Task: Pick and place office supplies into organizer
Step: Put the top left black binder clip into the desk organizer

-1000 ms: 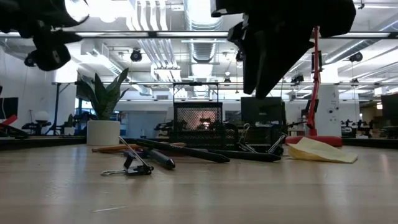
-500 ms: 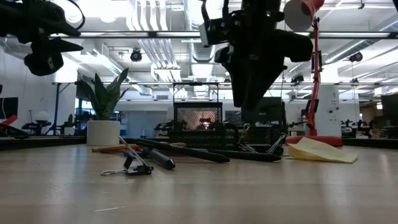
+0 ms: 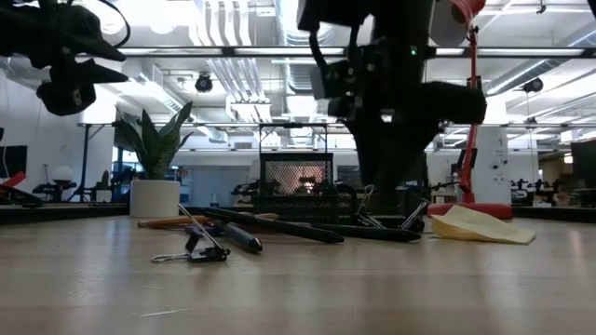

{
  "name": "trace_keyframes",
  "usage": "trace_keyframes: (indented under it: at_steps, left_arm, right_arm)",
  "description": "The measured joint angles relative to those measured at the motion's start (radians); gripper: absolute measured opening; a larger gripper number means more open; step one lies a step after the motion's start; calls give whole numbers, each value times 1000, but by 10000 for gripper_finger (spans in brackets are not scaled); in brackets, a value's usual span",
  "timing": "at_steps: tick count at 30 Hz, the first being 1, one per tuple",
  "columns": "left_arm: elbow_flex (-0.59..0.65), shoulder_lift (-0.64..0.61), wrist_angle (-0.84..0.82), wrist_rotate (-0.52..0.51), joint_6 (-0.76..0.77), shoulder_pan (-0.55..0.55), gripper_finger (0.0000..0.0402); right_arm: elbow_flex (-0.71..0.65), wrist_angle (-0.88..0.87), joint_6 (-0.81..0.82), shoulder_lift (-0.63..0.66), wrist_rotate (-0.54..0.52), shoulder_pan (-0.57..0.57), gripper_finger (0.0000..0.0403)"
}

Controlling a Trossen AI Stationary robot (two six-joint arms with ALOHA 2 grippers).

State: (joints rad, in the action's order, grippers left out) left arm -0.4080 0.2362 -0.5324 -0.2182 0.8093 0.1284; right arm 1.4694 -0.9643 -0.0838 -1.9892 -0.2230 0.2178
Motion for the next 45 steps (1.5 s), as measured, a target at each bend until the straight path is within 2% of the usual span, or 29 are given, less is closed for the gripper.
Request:
trace_keyframes:
  at_steps: [9, 14, 23, 34, 41, 45]
  left_arm:
    - [0, 5, 0, 0, 23, 0, 116]
    - [0, 6, 0, -5, 23, 0, 116]
    - [0, 13, -1, -19, 23, 0, 116]
    - [0, 18, 1, -25, 23, 0, 116]
    - [0, 17, 0, -24, 23, 0, 116]
    - [0, 17, 1, -23, 24, 0, 116]
  right_arm:
    - [-11, 22, -10, 0, 14, -17, 94]
    - [-17, 68, -21, 0, 15, -15, 64]
    - [-38, 71, -21, 0, 14, -16, 58]
    - [-69, 71, -19, 0, 11, -16, 10]
    - [2, 20, 103, 32, 34, -15, 8]
    - [66, 72, 215, 92, 39, -16, 8]
